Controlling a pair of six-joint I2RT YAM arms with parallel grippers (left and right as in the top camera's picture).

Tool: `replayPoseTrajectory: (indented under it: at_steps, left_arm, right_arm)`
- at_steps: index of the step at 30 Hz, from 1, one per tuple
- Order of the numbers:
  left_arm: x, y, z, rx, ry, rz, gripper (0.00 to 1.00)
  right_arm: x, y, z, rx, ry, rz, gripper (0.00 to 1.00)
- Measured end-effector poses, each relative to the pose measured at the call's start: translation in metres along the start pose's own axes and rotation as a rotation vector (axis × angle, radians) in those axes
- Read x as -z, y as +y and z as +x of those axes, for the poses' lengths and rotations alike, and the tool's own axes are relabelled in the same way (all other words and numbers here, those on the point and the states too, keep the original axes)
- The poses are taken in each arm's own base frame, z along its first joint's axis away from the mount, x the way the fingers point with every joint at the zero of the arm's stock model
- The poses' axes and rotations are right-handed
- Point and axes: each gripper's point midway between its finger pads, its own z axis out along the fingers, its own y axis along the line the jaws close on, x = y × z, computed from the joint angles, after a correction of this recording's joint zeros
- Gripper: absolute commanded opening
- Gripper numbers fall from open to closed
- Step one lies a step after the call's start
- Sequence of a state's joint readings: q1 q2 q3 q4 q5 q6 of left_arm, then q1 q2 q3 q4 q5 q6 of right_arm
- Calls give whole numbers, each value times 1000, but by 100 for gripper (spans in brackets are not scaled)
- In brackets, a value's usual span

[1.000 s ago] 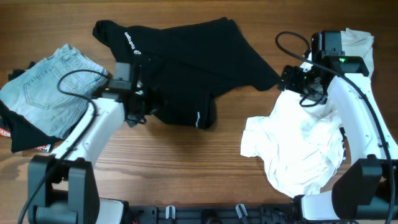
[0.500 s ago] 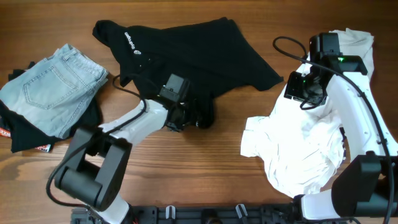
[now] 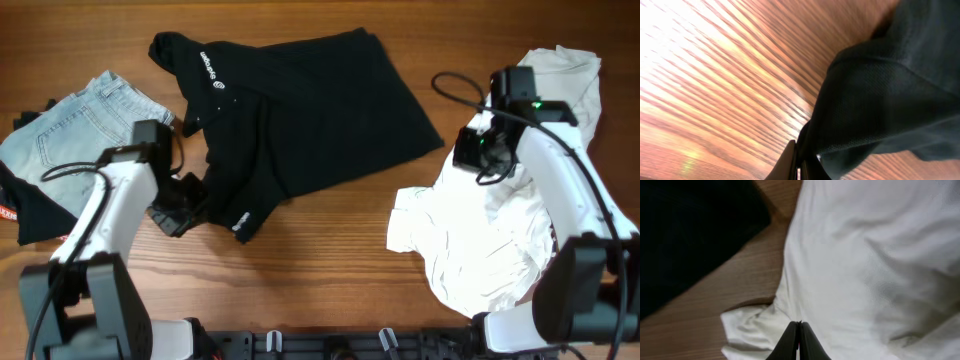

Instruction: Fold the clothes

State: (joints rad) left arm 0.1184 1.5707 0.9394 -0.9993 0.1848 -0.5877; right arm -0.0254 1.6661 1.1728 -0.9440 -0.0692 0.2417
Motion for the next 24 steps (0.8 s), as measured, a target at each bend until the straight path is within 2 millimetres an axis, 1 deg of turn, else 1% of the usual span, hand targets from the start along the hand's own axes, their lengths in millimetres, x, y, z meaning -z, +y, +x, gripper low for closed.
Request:
replayPoseTrajectory:
  at_steps: [2,3,5,8,10,11,12,14,16,17,18,19,20,21,22,23,24]
  left_arm:
    - [4,3,-5,13,-15,11,4]
    - [4,4,-5,14,-15,11,4]
    - [4,4,-5,13,-15,11,4]
    - [4,4,-5,12,-15,11,4]
    - [4,5,-4,10,-10,7,4]
    - [4,5,-4,10,-9,6,4]
    - [4,5,-4,8,-9,6,4]
    - [4,5,-4,8,-9,7,5]
    - [4,5,-4,7,-9,6,5]
    - [4,5,-4,7,-9,6,5]
    - [4,5,-4,7,-9,6,5]
    - [4,5,-4,7,-9,7,5]
    - [4,5,-4,7,-10,7,4]
    - [4,5,-4,7,-10,7,4]
    - [4,4,-4,6,-12,9,4]
    - [4,4,-5,6,-15,11,4]
    - [4,3,-6,5,-19,15,5]
  right_arm:
    - [-27,-4,10,-3,42,6,4]
    - [-36,-5,13,-4,56,8,4]
    - [-57,-6,16,-5,72,9,4]
    - [-73,-13,14,-23,89,24,4]
    - [-72,-32,11,-96,85,71,4]
    - [-70,-50,11,-157,88,115,4]
    - [-67,-75,14,-237,96,170,4]
    - [-60,-132,26,-435,120,287,4]
    - [-51,-193,46,-665,144,359,4]
    - [-48,-213,55,-747,154,363,5]
    - [-45,-227,62,-822,164,323,10]
    - [-44,-236,62,-859,155,250,15]
    - [-44,-236,57,-857,140,190,17]
    - [-43,-232,46,-840,110,94,23]
    - [-38,-220,26,-781,56,-35,29]
    - [-31,-208,12,-726,10,-111,39]
    - [-17,-188,-6,-638,-49,-197,54]
